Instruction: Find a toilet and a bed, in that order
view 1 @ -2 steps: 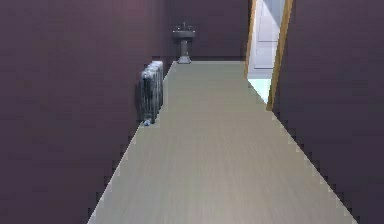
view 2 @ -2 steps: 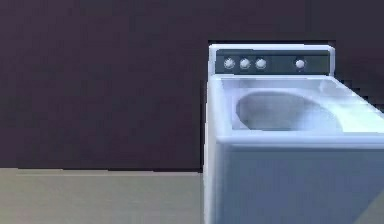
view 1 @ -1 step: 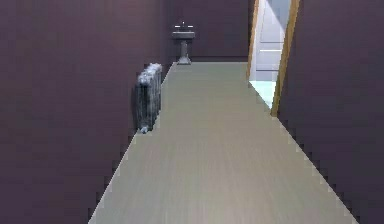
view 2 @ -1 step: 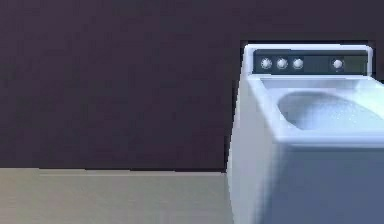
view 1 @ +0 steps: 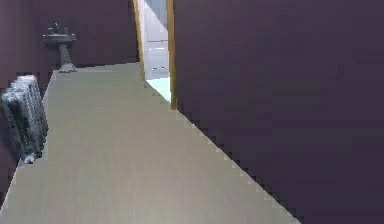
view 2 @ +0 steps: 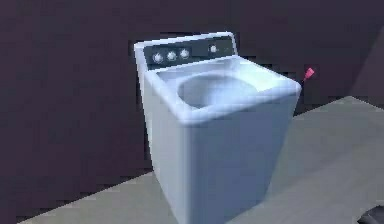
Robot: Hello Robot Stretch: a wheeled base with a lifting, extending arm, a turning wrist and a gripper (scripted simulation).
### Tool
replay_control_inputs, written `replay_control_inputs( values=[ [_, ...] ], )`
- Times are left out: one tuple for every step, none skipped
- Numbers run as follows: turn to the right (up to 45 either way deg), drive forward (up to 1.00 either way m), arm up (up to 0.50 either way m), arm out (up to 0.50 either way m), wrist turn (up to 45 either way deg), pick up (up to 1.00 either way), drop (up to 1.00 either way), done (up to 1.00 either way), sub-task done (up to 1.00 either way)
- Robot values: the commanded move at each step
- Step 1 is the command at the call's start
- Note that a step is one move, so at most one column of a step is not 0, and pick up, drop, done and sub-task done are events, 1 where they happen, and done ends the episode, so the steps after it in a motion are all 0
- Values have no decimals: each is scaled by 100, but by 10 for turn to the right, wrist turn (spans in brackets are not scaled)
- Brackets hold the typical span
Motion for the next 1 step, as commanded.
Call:
replay_control_inputs(
  values=[
    [0, 100, 0, 0, 0, 0, 0, 0, 0]
  ],
)
